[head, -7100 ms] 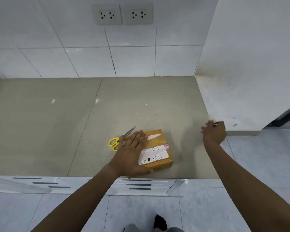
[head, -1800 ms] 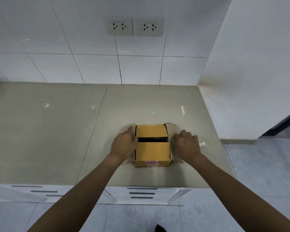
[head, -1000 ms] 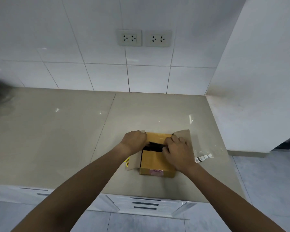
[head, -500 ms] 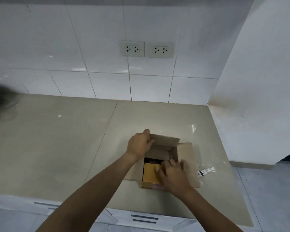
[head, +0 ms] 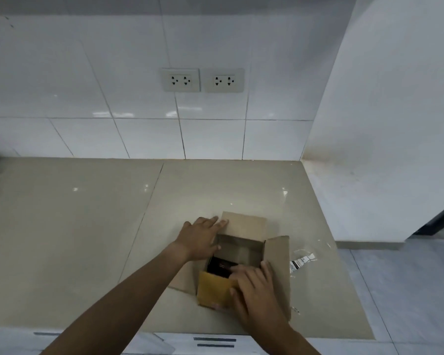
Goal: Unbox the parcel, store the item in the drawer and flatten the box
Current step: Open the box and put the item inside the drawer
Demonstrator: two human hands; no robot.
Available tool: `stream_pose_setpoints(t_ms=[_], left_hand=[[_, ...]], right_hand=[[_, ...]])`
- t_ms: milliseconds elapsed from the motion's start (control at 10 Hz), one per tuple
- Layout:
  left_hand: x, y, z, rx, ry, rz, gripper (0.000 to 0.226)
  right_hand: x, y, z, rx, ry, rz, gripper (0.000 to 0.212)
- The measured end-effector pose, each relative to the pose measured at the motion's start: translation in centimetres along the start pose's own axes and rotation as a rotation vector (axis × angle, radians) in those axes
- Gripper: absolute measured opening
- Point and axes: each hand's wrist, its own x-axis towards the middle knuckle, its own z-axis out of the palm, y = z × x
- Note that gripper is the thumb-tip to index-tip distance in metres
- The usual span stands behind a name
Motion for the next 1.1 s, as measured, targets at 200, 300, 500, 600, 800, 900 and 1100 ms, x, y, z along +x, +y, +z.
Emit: stream_pose_setpoints(t_ms=[200,300,500,600,800,900,1100], left_hand=[[0.6,1.1,0.5,0.154,0.053,-0.189,0.046],[0.6,0.9,0.8,0.151,0.078,-0.237,0.031],[0.8,1.1,3.0,0.047,0.174,-0.235,0.032],[1.0,1.2,2.9,-0.15,0.153,-0.196,0.03],[0.0,1.4,1.5,-0.188,0.139,-0.2,0.05],[-2.1,2.7,2.1,0.035,0.362,-0.169,0.063],[-7.0,5.1,6.1,-0.037,0.256,-0.345,0.075]], right_hand=[[-1.3,-0.8,-1.7,-0.13,0.129,-0.212,0.01],[-3.7,0.1,-0.9,-0.104,-0.088,-0.142,0.013],[-4.9,1.0,0.3,-0.162,-0.317,-0.186,0.023],[0.2,-0.9,-1.8,-0.029,-0.454,0.087,0.037],[0.5,1.9,0.2,-0.309,-0.706,-0.068,0.02],[-0.3,2.9,1.7,-0.281,-0.551,-0.198,0.024],[0.2,3.9,1.3,-0.281,-0.474,-0.221,0.029]])
